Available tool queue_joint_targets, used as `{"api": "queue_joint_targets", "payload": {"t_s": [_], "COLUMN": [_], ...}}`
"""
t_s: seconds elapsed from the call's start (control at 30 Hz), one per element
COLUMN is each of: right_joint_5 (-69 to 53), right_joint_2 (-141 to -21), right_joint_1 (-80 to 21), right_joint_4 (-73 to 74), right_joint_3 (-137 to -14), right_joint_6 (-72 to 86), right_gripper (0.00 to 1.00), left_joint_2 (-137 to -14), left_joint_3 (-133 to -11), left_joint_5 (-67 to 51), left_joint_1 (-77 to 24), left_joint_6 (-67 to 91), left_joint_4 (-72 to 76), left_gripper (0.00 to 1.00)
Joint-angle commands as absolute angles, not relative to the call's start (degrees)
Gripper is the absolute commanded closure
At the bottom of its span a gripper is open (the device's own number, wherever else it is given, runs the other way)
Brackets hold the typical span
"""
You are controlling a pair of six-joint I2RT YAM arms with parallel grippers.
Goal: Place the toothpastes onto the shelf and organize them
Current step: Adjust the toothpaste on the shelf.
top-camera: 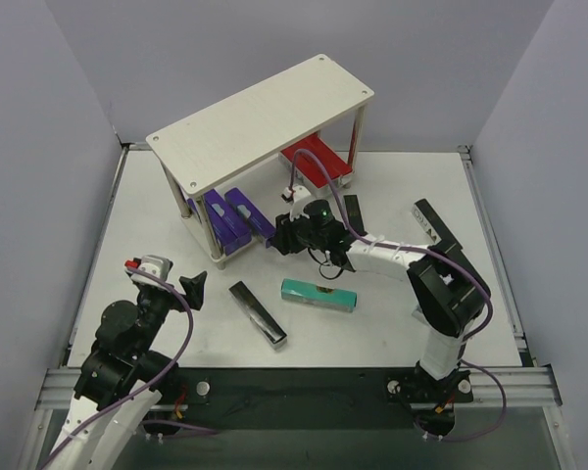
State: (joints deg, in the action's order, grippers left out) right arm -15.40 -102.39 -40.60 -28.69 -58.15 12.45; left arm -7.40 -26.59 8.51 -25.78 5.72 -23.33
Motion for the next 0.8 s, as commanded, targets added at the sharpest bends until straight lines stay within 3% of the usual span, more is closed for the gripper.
{"api": "queue_joint_targets", "payload": {"t_s": [0.0,0.77], "right_joint_5": [-16.7,-17.67], "right_joint_2": [-103.8,-106.7], "right_joint_1": [-41.04,-41.22], "right_joint_4": [-30.15,-30.5], "right_joint_3": [-62.13,-66.45], "right_joint_6": [12.92,13.97], "right_gripper": [0.63,0.63], "left_joint_2": [-7.73,-7.65], "left_joint_3": [-26.72,-26.54], "left_joint_5": [8.09,8.26], "left_joint_1": [-25.49,-25.4], "left_joint_6": [5.45,5.45], "left_joint_4": [-20.83,-20.83], "left_gripper": [0.09,0.09]}}
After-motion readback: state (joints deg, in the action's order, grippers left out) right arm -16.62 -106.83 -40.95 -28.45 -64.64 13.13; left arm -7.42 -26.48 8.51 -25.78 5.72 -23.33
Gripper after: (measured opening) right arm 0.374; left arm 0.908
